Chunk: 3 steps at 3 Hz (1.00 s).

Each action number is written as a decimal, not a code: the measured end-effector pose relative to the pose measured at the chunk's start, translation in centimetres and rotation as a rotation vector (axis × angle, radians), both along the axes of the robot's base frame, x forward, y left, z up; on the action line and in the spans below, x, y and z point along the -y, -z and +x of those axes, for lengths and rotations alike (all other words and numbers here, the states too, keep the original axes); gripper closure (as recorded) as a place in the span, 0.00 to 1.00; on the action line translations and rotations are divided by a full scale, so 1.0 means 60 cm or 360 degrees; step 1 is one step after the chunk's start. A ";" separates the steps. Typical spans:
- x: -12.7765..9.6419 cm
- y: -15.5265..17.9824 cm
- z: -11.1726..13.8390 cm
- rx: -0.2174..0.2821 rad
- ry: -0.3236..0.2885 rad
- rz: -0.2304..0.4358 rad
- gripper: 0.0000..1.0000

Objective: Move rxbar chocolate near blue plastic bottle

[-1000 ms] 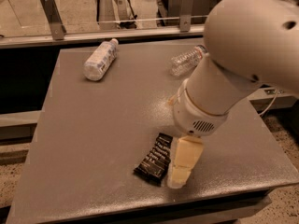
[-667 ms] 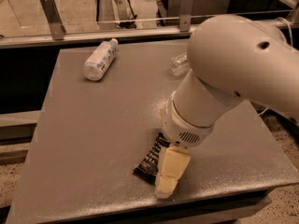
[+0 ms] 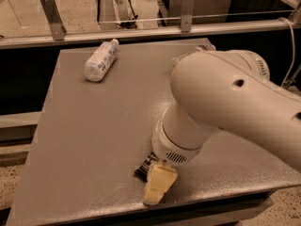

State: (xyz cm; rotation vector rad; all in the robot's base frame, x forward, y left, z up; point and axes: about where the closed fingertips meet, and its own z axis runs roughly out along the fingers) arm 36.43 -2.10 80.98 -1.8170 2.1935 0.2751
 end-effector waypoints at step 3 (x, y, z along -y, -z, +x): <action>0.005 -0.022 0.011 0.0035 0.0045 -0.0011 0.88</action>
Offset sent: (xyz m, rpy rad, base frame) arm 0.0715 -0.0399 0.0442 -0.0422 -0.1692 -0.0925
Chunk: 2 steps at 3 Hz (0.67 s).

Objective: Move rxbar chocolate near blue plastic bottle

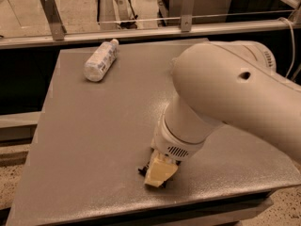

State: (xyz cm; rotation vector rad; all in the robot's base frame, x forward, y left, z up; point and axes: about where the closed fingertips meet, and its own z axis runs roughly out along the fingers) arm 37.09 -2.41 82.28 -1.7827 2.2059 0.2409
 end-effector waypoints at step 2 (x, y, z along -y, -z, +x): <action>0.023 -0.046 0.048 0.0120 0.0009 -0.0011 1.00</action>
Offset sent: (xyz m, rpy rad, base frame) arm 0.1492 -0.0725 0.1501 -0.0323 -0.3898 -0.0331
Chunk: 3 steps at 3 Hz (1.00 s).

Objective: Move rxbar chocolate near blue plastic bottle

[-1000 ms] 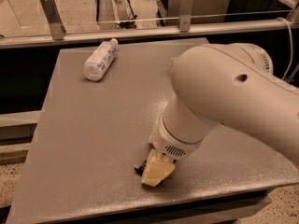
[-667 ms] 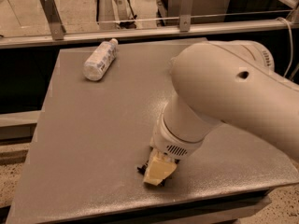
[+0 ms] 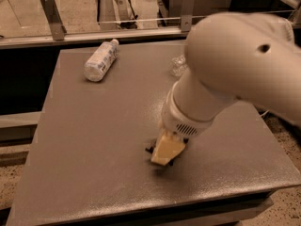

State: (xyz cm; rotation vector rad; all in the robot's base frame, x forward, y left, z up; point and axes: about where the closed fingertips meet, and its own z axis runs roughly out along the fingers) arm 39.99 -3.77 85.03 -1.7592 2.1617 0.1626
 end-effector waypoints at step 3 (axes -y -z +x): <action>0.052 -0.156 0.112 0.0342 0.0019 0.0022 1.00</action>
Offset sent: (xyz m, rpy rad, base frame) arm 0.0547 -0.0310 0.0579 -0.0079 -0.1432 -0.0056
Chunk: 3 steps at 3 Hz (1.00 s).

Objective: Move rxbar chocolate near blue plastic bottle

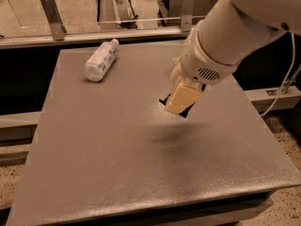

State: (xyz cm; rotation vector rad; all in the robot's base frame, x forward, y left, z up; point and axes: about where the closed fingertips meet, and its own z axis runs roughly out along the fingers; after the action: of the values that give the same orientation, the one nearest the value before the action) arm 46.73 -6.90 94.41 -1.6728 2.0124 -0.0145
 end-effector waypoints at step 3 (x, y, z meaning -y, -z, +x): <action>-0.073 0.034 0.138 0.0112 -0.0204 0.0047 1.00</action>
Offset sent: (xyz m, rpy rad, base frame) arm 0.1010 0.0496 -0.0201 0.0285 -0.0817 0.1547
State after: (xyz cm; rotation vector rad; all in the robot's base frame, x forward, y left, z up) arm 55.01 -2.49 92.35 -1.7548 1.8424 0.0012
